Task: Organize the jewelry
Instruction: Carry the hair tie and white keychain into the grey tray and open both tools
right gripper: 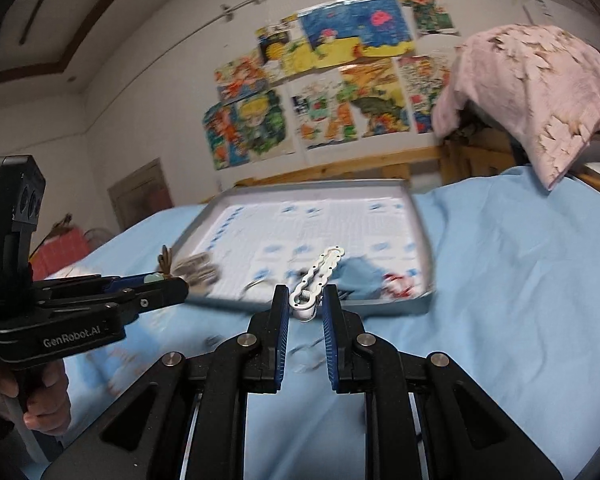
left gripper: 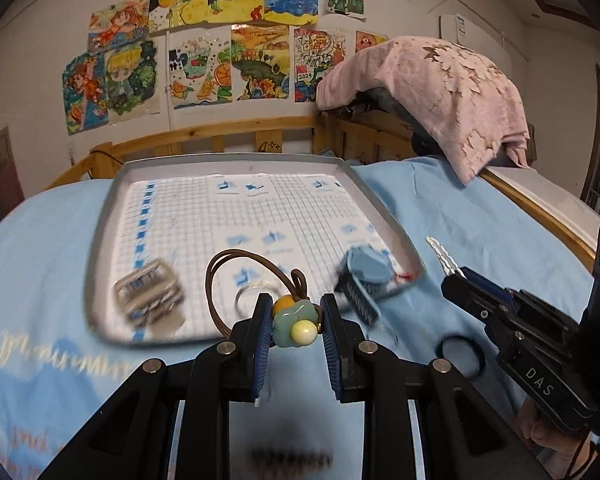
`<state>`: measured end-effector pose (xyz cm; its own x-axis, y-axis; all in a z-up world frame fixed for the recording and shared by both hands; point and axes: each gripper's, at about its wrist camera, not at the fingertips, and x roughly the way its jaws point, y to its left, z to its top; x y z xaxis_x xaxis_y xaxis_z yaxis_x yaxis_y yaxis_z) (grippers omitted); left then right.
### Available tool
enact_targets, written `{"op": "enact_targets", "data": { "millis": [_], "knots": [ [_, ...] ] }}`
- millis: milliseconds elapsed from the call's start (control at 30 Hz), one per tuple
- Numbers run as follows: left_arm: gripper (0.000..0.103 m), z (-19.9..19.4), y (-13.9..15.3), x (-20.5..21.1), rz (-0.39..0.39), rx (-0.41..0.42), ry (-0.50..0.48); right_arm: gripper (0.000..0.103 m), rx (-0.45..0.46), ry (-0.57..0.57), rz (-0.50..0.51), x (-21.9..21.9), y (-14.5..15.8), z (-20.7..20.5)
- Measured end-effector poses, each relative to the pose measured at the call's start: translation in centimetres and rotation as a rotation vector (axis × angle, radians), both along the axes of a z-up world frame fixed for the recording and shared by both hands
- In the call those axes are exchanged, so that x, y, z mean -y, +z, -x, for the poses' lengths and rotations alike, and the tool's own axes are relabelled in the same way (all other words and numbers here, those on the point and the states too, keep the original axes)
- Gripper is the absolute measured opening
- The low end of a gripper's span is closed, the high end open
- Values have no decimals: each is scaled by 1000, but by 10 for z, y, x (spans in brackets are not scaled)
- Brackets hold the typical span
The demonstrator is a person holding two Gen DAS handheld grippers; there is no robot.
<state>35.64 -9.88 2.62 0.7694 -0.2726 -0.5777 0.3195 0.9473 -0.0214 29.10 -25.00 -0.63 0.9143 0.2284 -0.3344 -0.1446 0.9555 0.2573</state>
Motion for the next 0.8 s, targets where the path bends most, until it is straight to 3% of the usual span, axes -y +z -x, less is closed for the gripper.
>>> {"op": "enact_targets", "data": {
  "millis": [200,400,800],
  "knots": [
    [23,-46,-17,-3,58,-47,42,15,-62,-40,-16,22,-7,-56],
    [23,-71,-36,-1,47,-93,42,15,-97,-38,-7,23,-23,-88],
    [25,-72,-51,-3,28,-160,63,15,-148,-65,-27,25,-37,-99]
  ]
}}
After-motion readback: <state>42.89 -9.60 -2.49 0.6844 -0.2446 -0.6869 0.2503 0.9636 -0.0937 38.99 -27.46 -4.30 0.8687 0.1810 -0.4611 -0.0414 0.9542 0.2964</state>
